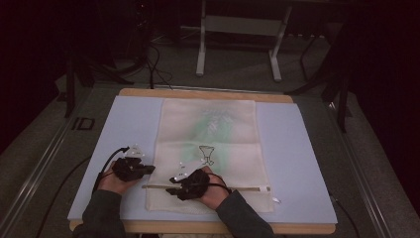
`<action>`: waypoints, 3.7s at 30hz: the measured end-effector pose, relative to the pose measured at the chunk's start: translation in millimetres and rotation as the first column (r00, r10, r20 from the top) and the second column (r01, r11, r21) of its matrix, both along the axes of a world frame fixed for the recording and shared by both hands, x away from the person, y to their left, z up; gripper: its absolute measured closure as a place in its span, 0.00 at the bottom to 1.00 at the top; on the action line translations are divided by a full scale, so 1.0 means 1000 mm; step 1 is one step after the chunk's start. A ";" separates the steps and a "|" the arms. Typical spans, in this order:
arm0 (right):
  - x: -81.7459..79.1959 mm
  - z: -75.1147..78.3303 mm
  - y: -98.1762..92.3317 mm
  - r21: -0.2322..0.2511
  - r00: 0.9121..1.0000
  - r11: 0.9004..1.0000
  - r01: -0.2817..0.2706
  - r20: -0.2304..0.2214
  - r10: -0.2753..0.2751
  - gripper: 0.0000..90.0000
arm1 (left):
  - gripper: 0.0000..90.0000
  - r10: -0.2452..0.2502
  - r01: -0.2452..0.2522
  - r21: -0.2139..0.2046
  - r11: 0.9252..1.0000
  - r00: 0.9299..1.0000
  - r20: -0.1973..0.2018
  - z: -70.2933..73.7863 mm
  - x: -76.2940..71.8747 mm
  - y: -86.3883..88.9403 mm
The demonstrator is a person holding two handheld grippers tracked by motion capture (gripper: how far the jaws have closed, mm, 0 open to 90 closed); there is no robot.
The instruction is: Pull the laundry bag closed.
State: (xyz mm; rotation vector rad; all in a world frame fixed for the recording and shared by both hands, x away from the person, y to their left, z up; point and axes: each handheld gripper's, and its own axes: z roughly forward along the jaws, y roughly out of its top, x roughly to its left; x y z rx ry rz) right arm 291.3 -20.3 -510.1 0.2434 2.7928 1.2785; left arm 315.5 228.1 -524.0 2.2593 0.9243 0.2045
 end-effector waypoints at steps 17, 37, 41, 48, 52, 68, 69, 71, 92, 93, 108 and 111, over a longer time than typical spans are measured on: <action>0.006 -0.008 0.025 -0.006 1.000 1.000 -0.013 -0.001 0.013 0.80 | 1.00 -0.004 0.004 0.000 1.000 1.000 -0.006 -0.001 0.001 0.000; 0.012 -0.012 0.056 -0.015 1.000 1.000 -0.027 -0.009 0.027 0.86 | 1.00 -0.003 0.003 -0.011 1.000 1.000 -0.010 -0.001 0.001 0.001; 0.012 -0.013 0.062 -0.017 1.000 0.999 -0.030 -0.010 0.029 0.87 | 1.00 -0.005 0.005 -0.011 1.000 1.000 -0.010 -0.001 0.001 0.002; 0.012 -0.016 0.073 -0.031 0.999 0.999 -0.043 -0.010 0.042 0.87 | 1.00 -0.003 0.003 -0.019 1.000 1.000 -0.011 0.000 0.001 0.003; 0.013 -0.018 0.078 -0.040 0.999 0.998 -0.043 -0.011 0.043 0.87 | 1.00 0.001 -0.001 -0.024 1.000 1.000 -0.008 0.000 0.001 0.004; 0.014 -0.023 0.100 -0.112 0.999 0.993 -0.049 0.005 0.050 0.86 | 1.00 0.019 -0.019 -0.047 0.999 1.000 -0.005 0.002 0.001 0.009; 0.015 -0.023 0.101 -0.112 0.999 0.992 -0.051 0.002 0.051 0.87 | 1.00 0.019 -0.019 -0.046 0.999 1.000 -0.005 0.002 0.001 0.009; 0.015 -0.023 0.101 -0.114 0.999 0.992 -0.046 0.000 0.046 0.89 | 1.00 0.021 -0.021 -0.047 0.999 1.000 -0.003 0.002 0.001 0.009; 0.014 -0.019 0.099 -0.065 0.999 0.997 -0.039 0.004 0.039 0.90 | 1.00 0.044 -0.043 -0.092 0.995 0.999 0.004 0.005 0.000 0.014; 0.013 -0.018 0.098 -0.064 0.999 0.997 -0.036 0.001 0.036 0.90 | 1.00 0.044 -0.043 -0.093 0.995 0.999 0.004 0.005 0.000 0.014; 0.009 -0.007 0.084 -0.036 0.999 0.999 -0.040 0.022 0.041 0.91 | 1.00 0.040 -0.039 -0.086 0.995 0.999 0.003 0.005 0.000 0.014; 0.009 -0.006 0.078 -0.038 0.999 0.999 -0.038 0.020 0.039 0.91 | 1.00 0.038 -0.037 -0.085 0.996 0.999 0.002 0.005 0.000 0.014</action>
